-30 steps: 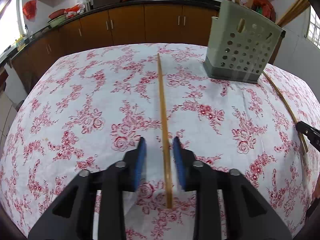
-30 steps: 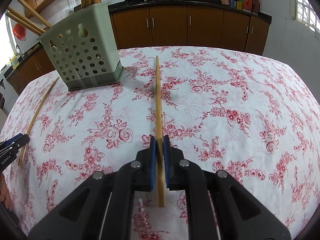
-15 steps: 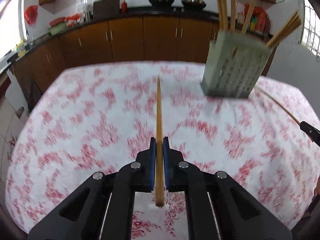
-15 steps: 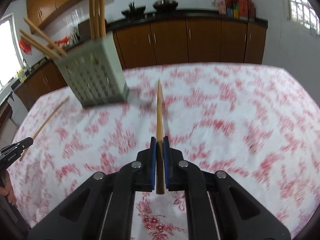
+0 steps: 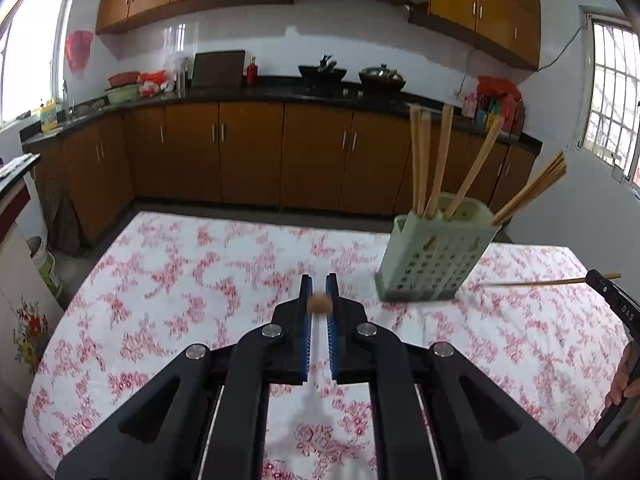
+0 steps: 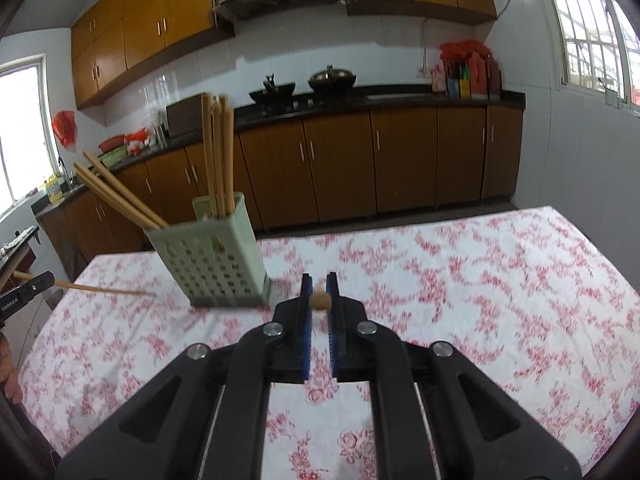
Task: Organize utensils
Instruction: 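Lift the left tool's chopstick over the holder while the right tool carries its chopstick there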
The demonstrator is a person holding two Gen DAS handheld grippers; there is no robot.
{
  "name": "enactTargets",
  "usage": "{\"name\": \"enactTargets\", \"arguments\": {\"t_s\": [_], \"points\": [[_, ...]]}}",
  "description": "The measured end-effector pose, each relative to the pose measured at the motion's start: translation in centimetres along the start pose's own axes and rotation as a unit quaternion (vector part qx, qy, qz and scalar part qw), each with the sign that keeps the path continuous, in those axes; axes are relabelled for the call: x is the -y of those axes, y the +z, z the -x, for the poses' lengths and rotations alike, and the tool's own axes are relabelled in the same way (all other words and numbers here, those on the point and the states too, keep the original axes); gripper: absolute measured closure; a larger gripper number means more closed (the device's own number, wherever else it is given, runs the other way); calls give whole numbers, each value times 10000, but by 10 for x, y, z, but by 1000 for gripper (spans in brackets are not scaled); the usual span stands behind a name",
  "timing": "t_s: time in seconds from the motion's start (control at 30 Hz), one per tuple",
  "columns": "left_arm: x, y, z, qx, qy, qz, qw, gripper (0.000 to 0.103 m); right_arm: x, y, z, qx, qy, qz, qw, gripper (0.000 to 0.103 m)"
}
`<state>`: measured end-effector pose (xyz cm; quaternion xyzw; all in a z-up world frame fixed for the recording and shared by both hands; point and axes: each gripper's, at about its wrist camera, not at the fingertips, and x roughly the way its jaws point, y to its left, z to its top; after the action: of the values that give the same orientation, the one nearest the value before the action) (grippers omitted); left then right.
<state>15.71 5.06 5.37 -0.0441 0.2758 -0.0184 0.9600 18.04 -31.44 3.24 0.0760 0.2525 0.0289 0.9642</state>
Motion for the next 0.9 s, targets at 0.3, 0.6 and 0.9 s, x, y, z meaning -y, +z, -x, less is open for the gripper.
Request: {"name": "enactTargets", "arguments": {"t_s": [0.3,0.6,0.9], "points": [[16,17,18,445,129,-274,9985,96,-3,13,11,316,72,-47,9995,95],[24,25,22,600,140,-334,9975,96,-12,25,15,450,124,13,9989,95],[24,36,34,650,-160,-176,9976,96,-20,40,28,581,315,66,9978,95]]}}
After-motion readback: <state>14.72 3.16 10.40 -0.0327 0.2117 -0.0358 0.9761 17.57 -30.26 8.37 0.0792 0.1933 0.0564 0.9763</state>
